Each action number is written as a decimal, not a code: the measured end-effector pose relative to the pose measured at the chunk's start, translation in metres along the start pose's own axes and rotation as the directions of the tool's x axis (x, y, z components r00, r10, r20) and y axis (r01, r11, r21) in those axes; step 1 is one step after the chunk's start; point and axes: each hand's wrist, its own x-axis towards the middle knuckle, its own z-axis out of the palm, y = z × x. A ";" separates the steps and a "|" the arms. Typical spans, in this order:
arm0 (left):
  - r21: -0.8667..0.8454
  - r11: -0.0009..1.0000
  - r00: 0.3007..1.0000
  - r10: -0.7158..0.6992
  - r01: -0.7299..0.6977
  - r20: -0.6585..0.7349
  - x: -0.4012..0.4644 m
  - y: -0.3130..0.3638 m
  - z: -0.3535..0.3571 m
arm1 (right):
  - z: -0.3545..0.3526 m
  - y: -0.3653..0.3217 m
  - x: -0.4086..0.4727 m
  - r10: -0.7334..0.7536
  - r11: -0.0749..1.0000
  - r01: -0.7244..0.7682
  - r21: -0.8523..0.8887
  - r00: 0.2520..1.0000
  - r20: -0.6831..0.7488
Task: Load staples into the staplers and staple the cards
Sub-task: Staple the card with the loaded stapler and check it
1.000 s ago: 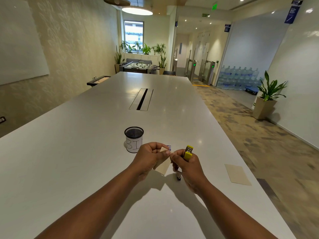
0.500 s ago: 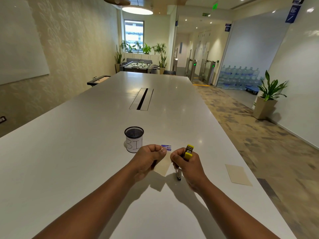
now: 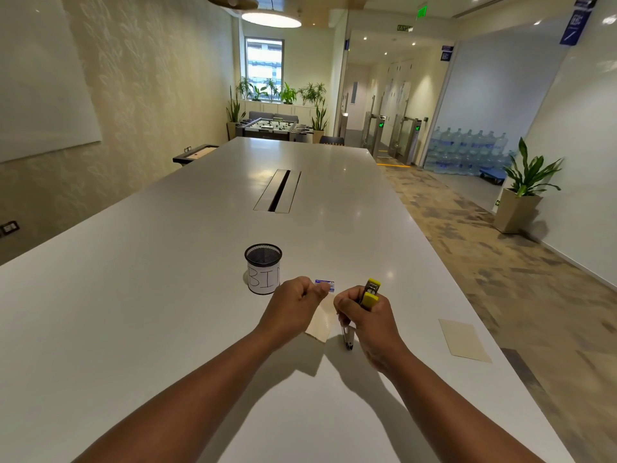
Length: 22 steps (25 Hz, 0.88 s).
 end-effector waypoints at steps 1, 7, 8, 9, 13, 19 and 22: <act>0.009 1.000 1.000 0.025 -0.025 -0.005 0.000 -0.001 0.000 | 0.000 0.000 -0.001 0.003 1.000 -0.003 -0.003 1.000 0.009; -0.099 0.993 0.997 -0.057 0.062 0.053 0.001 -0.017 -0.011 | -0.011 -0.002 0.004 0.033 0.994 -0.022 0.112 0.994 -0.101; -0.170 0.980 0.991 -0.087 0.103 0.100 0.000 -0.020 -0.013 | -0.017 -0.003 0.006 0.048 0.992 -0.033 0.124 0.992 -0.120; -0.239 0.962 0.984 -0.097 0.132 0.152 -0.001 -0.020 -0.014 | -0.021 -0.003 0.008 0.056 0.992 -0.041 0.120 0.991 -0.122; -0.402 0.901 0.965 -0.062 0.165 0.256 0.001 -0.006 -0.006 | -0.011 -0.003 0.006 0.033 0.998 -0.029 0.054 0.997 -0.073; -0.255 0.959 0.986 -0.089 0.123 0.141 -0.002 -0.004 0.000 | -0.003 -0.001 0.001 0.026 1.000 -0.025 0.016 0.998 -0.060; -0.015 0.999 0.995 -0.045 0.047 0.092 -0.005 -0.008 0.003 | -0.001 -0.001 -0.001 0.048 0.999 -0.046 0.024 0.996 -0.070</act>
